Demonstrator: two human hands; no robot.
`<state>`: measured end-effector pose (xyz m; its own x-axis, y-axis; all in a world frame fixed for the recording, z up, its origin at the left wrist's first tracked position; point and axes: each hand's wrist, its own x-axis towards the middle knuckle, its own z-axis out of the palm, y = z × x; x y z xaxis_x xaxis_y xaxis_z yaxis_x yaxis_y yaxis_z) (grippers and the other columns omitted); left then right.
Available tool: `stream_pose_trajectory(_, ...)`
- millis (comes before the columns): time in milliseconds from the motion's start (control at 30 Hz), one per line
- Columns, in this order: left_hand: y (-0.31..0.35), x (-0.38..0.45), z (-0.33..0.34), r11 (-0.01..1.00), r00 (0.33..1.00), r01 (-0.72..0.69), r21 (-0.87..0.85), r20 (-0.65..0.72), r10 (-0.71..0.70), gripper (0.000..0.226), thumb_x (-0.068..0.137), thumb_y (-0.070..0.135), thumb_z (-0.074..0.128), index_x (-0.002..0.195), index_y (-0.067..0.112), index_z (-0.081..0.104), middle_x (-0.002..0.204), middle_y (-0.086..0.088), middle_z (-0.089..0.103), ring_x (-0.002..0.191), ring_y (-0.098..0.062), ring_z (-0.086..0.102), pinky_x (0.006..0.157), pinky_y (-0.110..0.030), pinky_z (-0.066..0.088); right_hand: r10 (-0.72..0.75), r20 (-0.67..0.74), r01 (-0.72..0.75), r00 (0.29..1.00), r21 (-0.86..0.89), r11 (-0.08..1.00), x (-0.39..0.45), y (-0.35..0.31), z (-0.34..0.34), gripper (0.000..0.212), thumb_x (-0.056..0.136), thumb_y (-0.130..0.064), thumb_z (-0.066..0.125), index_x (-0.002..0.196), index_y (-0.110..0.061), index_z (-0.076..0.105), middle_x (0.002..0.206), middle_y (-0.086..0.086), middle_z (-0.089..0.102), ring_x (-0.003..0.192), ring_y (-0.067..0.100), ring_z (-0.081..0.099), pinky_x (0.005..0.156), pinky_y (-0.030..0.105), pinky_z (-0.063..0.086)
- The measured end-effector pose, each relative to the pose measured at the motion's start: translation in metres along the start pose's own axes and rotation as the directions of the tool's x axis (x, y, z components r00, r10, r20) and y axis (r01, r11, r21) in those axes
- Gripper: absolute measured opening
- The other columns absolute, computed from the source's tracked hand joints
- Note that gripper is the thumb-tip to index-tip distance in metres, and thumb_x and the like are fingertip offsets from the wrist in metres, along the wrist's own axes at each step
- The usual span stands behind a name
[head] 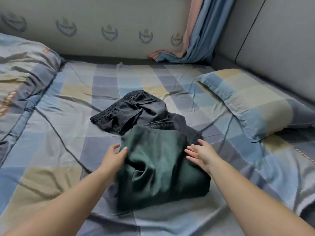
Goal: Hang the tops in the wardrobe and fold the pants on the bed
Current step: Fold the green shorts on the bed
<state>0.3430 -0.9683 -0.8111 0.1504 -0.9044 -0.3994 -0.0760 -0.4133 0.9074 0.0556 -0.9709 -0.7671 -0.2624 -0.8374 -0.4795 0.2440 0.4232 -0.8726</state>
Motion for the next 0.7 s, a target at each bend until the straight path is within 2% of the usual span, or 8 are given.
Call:
stream_pose_trajectory(100, -0.023, 0.006, 0.001, 0.987, 0.988, -0.151, 0.055, 0.037, 0.149, 0.044, 0.090, 0.045, 0.057, 0.129, 0.027, 0.047, 0.123, 0.010, 0.050, 0.115, -0.006, 0.047, 0.094, -0.024, 0.035, -0.127, -0.028, 0.103, 0.992, -0.419, 0.902, 0.015, 0.026, 0.003, 0.053, 0.094, -0.007, 0.054, 0.143, -0.017, 0.036, 0.129, 0.013, 0.052, 0.113, 0.024, 0.056, 0.088, 0.039, 0.049)
stream_pose_trajectory(200, -0.022, 0.015, 0.003, 0.974, 0.978, -0.209, 0.086, 0.045, 0.206, 0.034, 0.083, 0.046, 0.067, 0.112, 0.031, 0.058, 0.106, 0.016, 0.063, 0.098, -0.001, 0.059, 0.081, -0.019, 0.045, -0.327, -0.079, 0.159, 0.942, -0.751, 0.640, 0.031, 0.034, -0.005, 0.053, 0.089, -0.027, 0.064, 0.137, -0.013, 0.046, 0.135, 0.013, 0.050, 0.120, 0.024, 0.051, 0.101, 0.038, 0.042)
stream_pose_trajectory(300, -0.013, 0.029, 0.009, 0.975, 0.985, -0.174, 0.136, 0.014, 0.173, 0.022, 0.082, 0.045, 0.068, 0.096, 0.029, 0.064, 0.093, 0.016, 0.066, 0.086, 0.001, 0.061, 0.067, -0.016, 0.045, -0.271, -0.160, 0.067, 0.949, -0.738, 0.671, 0.044, 0.033, -0.007, 0.057, 0.088, -0.037, 0.063, 0.135, -0.009, 0.049, 0.128, 0.011, 0.057, 0.116, 0.028, 0.055, 0.097, 0.037, 0.044)
stream_pose_trajectory(367, -0.009, 0.038, 0.012, 0.974, 0.978, -0.203, 0.101, -0.015, 0.206, 0.017, 0.084, 0.037, 0.068, 0.091, 0.022, 0.068, 0.089, 0.009, 0.070, 0.086, -0.008, 0.064, 0.074, -0.024, 0.049, -0.340, -0.179, 0.128, 0.923, -0.691, 0.712, 0.045, 0.031, -0.002, 0.037, 0.088, -0.031, 0.064, 0.119, -0.011, 0.062, 0.107, 0.004, 0.066, 0.100, 0.025, 0.061, 0.083, 0.033, 0.048)
stream_pose_trajectory(433, -0.005, 0.041, 0.012, 0.968, 0.967, -0.251, 0.031, -0.033, 0.252, 0.011, 0.087, 0.030, 0.066, 0.083, 0.020, 0.068, 0.083, 0.004, 0.070, 0.082, -0.013, 0.065, 0.076, -0.029, 0.050, -0.480, -0.212, 0.232, 0.851, -0.669, 0.706, 0.046, 0.028, 0.000, 0.010, 0.089, -0.025, 0.064, 0.097, -0.019, 0.065, 0.086, -0.006, 0.065, 0.085, 0.019, 0.062, 0.066, 0.026, 0.042)
stream_pose_trajectory(500, -0.007, 0.041, 0.008, 0.966, 0.972, -0.237, -0.107, -0.021, 0.236, 0.014, 0.092, 0.027, 0.060, 0.082, 0.018, 0.065, 0.081, 0.000, 0.069, 0.080, -0.016, 0.063, 0.077, -0.034, 0.050, -0.551, -0.206, 0.296, 0.809, -0.667, 0.684, 0.046, 0.026, 0.001, 0.003, 0.090, -0.023, 0.062, 0.088, -0.024, 0.061, 0.083, -0.006, 0.065, 0.075, 0.009, 0.058, 0.059, 0.021, 0.039)
stream_pose_trajectory(600, -0.016, 0.044, 0.002, 0.955, 0.993, -0.089, -0.283, 0.050, 0.107, 0.017, 0.095, 0.026, 0.055, 0.091, 0.011, 0.061, 0.093, -0.012, 0.067, 0.087, -0.023, 0.062, 0.088, -0.045, 0.050, -0.423, -0.151, 0.227, 0.893, -0.661, 0.715, 0.053, 0.029, 0.003, 0.017, 0.089, -0.028, 0.063, 0.100, -0.015, 0.060, 0.094, 0.001, 0.065, 0.082, 0.017, 0.061, 0.073, 0.031, 0.050)
stream_pose_trajectory(700, -0.015, 0.043, 0.001, 0.965, 0.988, -0.083, -0.249, 0.109, 0.113, 0.017, 0.091, 0.029, 0.062, 0.091, 0.012, 0.065, 0.088, -0.008, 0.071, 0.085, -0.022, 0.067, 0.081, -0.038, 0.054, -0.292, -0.110, 0.172, 0.950, -0.594, 0.786, 0.057, 0.029, 0.004, 0.030, 0.085, -0.023, 0.069, 0.112, -0.012, 0.063, 0.105, 0.004, 0.067, 0.097, 0.024, 0.063, 0.087, 0.034, 0.051)
